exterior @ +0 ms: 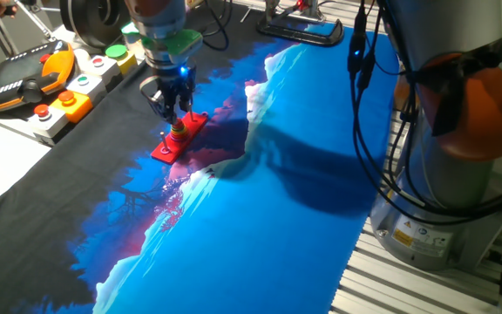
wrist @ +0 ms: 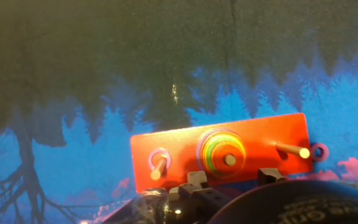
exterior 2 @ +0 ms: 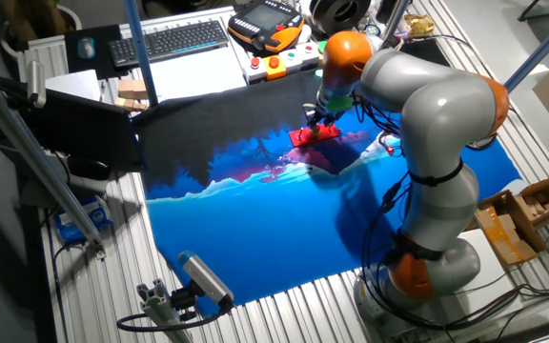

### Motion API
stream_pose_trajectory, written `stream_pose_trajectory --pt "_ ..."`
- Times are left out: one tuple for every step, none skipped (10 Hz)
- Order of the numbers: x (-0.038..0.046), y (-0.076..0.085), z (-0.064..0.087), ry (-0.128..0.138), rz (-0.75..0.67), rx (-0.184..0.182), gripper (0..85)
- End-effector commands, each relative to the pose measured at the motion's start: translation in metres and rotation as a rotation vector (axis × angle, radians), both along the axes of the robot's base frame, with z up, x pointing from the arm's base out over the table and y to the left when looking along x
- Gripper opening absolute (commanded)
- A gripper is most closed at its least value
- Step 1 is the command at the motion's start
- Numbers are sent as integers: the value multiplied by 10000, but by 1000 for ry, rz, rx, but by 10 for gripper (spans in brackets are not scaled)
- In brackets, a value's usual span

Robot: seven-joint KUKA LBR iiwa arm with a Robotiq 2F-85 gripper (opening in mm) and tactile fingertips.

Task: Take out one Hanoi block and throw it aside

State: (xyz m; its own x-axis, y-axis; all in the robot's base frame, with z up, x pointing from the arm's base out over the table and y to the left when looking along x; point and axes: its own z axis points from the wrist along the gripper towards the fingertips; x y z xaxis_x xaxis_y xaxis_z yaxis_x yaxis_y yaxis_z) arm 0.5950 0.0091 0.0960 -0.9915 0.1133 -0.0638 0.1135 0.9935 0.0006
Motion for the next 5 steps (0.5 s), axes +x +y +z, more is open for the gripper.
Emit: stream_pose_trajectory --pt "10 0 -35 0 -1 2 460" --pt "19 -4 -60 -1 0 4 457" --pt "24 -7 -70 -1 -2 4 457" --pt "32 -14 -92 -1 -2 4 457" --pt "41 -24 -122 -1 -2 7 457"
